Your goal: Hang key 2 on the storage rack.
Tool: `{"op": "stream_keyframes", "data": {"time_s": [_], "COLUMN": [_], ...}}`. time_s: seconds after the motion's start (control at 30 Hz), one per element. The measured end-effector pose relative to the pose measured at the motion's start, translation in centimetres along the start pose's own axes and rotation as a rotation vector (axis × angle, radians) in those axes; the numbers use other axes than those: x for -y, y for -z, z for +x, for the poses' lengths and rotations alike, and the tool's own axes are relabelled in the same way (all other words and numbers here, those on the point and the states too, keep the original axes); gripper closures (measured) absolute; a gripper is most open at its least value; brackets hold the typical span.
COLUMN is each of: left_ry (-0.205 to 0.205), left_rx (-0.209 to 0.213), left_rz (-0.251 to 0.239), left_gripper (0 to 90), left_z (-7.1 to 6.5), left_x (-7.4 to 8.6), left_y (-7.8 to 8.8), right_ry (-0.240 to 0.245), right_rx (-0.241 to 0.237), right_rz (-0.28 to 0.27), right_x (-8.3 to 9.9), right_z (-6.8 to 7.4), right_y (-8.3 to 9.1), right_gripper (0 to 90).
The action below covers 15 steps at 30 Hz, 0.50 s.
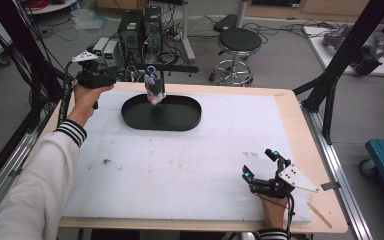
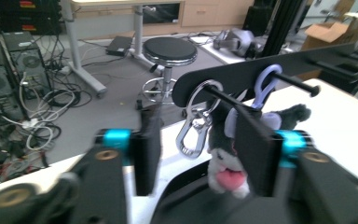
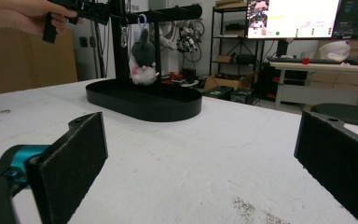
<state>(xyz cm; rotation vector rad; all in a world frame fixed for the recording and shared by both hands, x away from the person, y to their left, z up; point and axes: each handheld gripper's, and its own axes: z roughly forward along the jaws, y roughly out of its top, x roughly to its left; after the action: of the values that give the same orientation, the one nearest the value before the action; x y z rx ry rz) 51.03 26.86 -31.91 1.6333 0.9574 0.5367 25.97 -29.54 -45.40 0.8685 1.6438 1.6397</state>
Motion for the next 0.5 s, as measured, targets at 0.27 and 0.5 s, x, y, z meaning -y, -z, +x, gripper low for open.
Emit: {"op": "stream_keyframes", "data": {"time_s": [0.27,0.5], "left_ry": [-0.053,-0.113], "left_rx": [0.063,0.115], "left_rz": [-0.091,-0.131], "left_gripper": [3.2,1.7], "left_z": [-1.5,-3.3], "left_x": [-0.2,0.8], "left_y": [2.9,6.3], "right_ry": [-0.005,-0.002], "right_rx": [-0.004,-0.003], "right_rz": [0.002,-0.001], "right_x": [0.0,0.0], "right_z": [0.0,0.0], "right_y": [0.0,0.0], "right_gripper": [1.8,1.8]}}
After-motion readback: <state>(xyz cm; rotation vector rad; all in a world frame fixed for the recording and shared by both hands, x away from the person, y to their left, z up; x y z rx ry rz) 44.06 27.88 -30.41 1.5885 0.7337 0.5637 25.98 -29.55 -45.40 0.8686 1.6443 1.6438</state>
